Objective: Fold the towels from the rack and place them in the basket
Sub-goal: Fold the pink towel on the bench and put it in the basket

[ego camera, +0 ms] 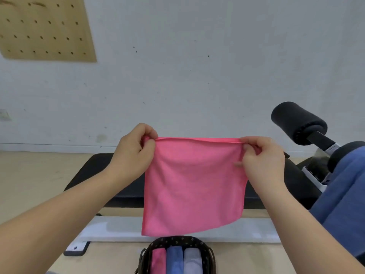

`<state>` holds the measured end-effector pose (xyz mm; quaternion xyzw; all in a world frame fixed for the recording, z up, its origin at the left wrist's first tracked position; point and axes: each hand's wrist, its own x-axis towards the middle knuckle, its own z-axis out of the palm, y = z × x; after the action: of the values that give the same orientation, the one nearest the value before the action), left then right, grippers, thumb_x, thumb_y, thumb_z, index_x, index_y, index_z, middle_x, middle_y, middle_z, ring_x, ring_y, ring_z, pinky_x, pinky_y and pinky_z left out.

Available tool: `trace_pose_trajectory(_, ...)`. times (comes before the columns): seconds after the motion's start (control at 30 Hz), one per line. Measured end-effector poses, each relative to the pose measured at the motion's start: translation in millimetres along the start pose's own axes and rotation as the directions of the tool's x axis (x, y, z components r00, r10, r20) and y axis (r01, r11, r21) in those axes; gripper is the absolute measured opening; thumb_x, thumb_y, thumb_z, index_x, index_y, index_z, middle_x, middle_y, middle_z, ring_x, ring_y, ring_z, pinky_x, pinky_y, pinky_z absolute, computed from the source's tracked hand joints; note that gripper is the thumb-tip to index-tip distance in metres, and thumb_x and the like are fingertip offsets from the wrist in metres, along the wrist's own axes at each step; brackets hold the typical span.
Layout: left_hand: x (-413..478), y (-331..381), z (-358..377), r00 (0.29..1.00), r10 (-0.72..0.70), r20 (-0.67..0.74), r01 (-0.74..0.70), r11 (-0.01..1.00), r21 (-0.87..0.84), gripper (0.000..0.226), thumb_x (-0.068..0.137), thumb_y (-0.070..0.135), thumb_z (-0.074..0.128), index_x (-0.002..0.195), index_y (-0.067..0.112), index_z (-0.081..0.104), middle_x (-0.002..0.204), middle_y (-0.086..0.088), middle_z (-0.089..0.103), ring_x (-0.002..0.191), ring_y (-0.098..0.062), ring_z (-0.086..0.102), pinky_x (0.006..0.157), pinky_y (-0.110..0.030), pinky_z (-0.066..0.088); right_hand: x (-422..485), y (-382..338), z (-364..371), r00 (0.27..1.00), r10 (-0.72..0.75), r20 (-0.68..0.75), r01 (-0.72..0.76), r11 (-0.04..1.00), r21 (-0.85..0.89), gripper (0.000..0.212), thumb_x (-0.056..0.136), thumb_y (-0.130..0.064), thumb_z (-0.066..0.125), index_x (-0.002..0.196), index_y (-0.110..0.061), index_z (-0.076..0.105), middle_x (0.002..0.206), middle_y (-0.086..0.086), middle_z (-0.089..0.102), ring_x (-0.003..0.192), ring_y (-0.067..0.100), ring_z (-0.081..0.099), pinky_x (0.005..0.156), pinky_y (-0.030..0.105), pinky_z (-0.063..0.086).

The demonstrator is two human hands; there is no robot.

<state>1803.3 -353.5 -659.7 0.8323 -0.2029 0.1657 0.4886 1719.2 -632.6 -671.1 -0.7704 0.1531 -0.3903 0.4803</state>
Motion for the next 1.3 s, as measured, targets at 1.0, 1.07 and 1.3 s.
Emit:
trace_pose_trajectory(1.0,45.5,-132.0,47.2,0.949,-0.289,0.128,0.260,0.945,0.200,0.014,0.095,0.005,0.063,0.099,0.019,0.065,0.093,-0.003,0.067,0.079,-0.017,0.061,0.069,-0.026,0.048,54.7,91.1,77.2,0.885,0.288,0.365,-0.181,0.937,-0.301,0.040,0.087,0.007,0.071,0.125,-0.008,0.071,0.111,0.008,0.068,0.099,0.023,0.071,0.086,0.023,0.058)
trace_pose_trajectory(1.07,44.1,-135.2,45.2,0.948,-0.271,0.167,0.222,0.939,0.265,0.019,0.096,0.004,0.061,0.106,0.019,0.065,0.098,0.001,0.065,0.085,-0.018,0.061,0.077,-0.029,0.047,54.4,94.2,75.5,0.879,0.255,0.402,-0.083,0.913,-0.399,0.035,0.089,0.007,0.064,0.117,-0.011,0.075,0.105,0.003,0.072,0.097,0.018,0.069,0.092,0.031,0.057)
trace_pose_trajectory(1.3,39.8,-130.5,44.7,0.954,-0.243,0.178,0.166,0.917,0.364,0.018,0.102,0.013,0.056,0.109,0.018,0.072,0.103,-0.001,0.066,0.092,-0.019,0.060,0.081,-0.033,0.045,42.2,81.7,64.9,0.929,0.107,0.354,0.175,0.717,-0.675,0.019,0.098,-0.029,0.059,0.103,-0.033,0.077,0.092,-0.007,0.065,0.085,0.020,0.061,0.073,0.036,0.051)
